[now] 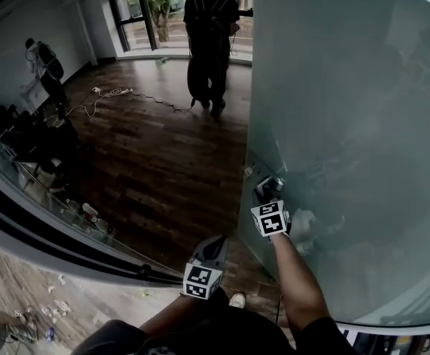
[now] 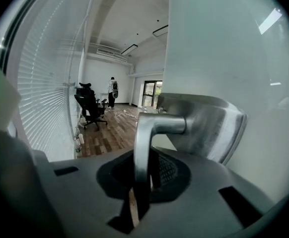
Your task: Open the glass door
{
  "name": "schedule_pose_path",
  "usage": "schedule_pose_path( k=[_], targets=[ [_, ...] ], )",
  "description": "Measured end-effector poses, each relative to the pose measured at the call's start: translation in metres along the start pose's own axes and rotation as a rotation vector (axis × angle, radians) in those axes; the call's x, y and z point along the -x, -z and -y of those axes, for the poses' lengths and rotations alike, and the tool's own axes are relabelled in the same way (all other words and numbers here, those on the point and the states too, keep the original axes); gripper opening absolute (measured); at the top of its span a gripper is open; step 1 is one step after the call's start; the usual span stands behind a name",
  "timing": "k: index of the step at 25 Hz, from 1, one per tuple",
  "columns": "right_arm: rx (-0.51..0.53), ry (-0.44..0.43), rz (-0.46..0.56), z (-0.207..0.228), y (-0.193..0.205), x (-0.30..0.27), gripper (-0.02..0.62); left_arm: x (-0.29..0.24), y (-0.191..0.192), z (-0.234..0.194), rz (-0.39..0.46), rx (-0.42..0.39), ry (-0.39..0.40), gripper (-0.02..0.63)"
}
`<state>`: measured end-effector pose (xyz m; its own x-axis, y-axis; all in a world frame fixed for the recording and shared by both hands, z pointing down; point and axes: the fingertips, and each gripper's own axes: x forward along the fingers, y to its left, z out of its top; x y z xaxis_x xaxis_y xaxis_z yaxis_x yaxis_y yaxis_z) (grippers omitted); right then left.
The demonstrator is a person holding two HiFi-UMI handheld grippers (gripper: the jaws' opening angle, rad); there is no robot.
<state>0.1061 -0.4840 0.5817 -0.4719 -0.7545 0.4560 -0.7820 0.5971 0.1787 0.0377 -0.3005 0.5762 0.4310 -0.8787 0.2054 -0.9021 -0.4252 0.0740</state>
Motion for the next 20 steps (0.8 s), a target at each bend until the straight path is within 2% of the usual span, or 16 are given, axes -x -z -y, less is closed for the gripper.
schedule_pose_path(
  k=[6, 14, 20],
  targets=[
    [-0.042, 0.049, -0.028, 0.063, 0.008, -0.022, 0.032, -0.04, -0.007, -0.006, -0.012, 0.001, -0.003, 0.006],
    [-0.074, 0.129, -0.032, 0.147, 0.017, -0.046, 0.032, -0.125, -0.031, -0.014, -0.006, 0.0, 0.037, 0.006],
    [-0.109, 0.203, -0.053, 0.206, 0.021, -0.047, 0.032, -0.166, -0.054, -0.023, 0.004, -0.005, 0.08, 0.006]
  ],
)
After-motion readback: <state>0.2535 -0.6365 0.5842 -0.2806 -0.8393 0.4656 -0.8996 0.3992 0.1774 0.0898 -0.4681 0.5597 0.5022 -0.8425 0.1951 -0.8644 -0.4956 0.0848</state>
